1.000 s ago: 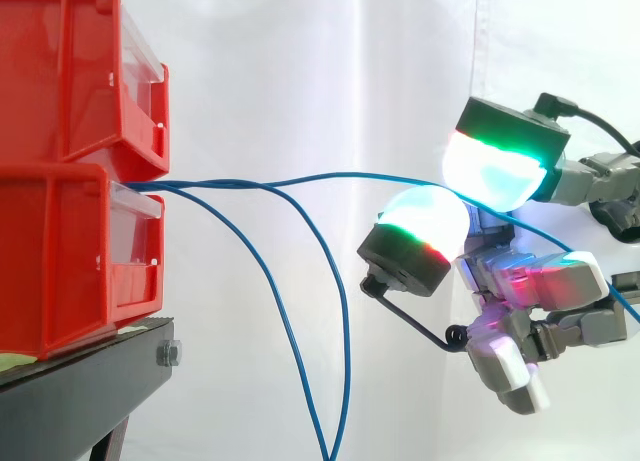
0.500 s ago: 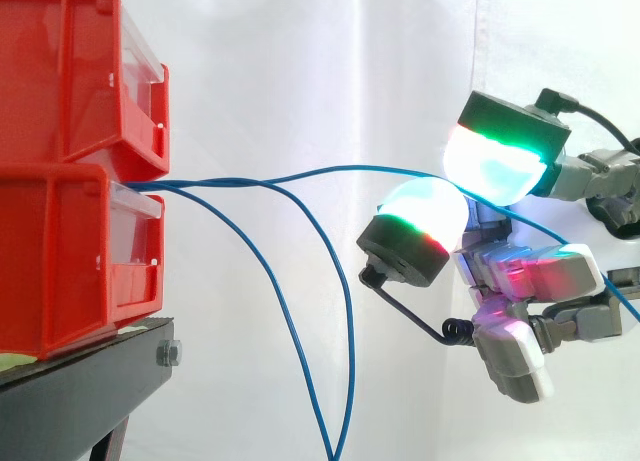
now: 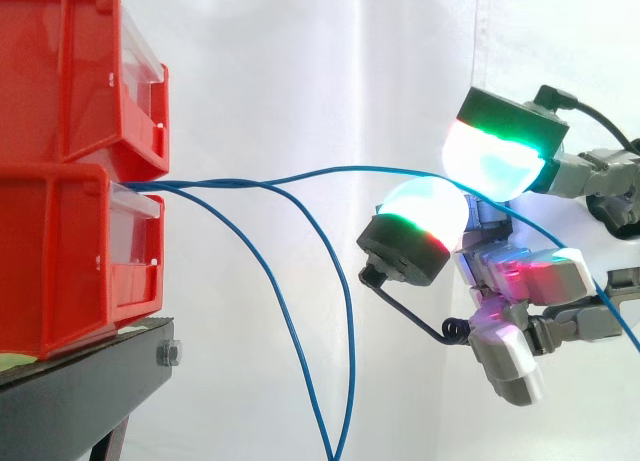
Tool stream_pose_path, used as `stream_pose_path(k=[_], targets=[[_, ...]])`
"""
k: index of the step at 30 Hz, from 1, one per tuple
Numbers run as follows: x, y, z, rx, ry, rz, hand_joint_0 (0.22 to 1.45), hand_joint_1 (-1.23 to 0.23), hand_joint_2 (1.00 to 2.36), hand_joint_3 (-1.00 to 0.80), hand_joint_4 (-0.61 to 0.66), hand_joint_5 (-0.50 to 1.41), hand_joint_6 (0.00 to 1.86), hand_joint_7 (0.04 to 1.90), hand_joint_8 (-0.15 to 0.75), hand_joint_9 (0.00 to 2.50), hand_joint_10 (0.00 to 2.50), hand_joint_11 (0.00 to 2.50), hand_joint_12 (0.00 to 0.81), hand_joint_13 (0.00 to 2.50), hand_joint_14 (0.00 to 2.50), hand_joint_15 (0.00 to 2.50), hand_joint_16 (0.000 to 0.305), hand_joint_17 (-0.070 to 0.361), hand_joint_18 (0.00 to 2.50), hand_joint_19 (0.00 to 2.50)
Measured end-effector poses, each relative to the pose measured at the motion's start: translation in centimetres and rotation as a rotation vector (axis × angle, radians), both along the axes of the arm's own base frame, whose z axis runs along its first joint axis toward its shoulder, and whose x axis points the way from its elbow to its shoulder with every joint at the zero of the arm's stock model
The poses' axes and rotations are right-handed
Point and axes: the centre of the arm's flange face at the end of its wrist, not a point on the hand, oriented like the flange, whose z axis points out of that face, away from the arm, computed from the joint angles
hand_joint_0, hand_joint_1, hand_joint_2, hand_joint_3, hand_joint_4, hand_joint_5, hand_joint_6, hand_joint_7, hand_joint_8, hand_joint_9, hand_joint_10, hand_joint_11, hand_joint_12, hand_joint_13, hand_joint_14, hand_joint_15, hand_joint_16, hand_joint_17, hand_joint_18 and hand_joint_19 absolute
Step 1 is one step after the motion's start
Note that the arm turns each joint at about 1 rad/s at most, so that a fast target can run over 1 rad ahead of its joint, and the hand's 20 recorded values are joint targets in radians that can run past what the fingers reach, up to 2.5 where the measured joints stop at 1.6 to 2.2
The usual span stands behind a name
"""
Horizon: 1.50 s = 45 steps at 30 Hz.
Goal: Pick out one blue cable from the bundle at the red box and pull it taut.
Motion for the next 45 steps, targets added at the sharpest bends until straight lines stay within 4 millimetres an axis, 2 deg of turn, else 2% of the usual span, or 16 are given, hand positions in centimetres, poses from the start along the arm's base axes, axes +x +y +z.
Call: stream_pose_path(k=[11,24,34,40,45], targets=[[-0.01,-0.06,0.01,0.0,0.0,0.0,0.51,-0.62,1.0,-0.5,-0.14,-0.01,0.76,0.92,0.253,1.38,0.02,0.47,0.334,1.0,0.02,0.42,0.047,0.105,0.89,0.59],[-0.02,-0.1,0.01,0.0,0.0,0.0,0.48,-0.63,1.0,-0.5,-0.27,0.04,0.71,1.03,0.222,1.56,0.02,0.45,0.3,1.08,0.01,0.39,0.044,0.098,0.96,0.57],[0.01,-0.11,0.04,0.0,-0.003,0.001,0.4,-0.59,1.0,-0.5,-0.29,0.07,0.66,1.11,0.226,1.61,0.02,0.4,0.327,1.15,0.01,0.36,0.05,0.113,1.06,0.52],[0.01,-0.17,0.05,0.001,-0.005,0.002,0.49,-0.65,1.0,-0.5,-0.33,0.06,0.67,1.11,0.195,1.6,0.02,0.43,0.288,1.11,0.02,0.4,0.041,0.093,0.98,0.56],[-0.01,-0.22,0.06,0.001,-0.005,0.005,0.56,-0.8,1.0,-0.47,-0.32,0.06,0.67,1.13,0.174,1.58,0.02,0.45,0.268,1.1,0.02,0.42,0.037,0.084,0.94,0.58]])
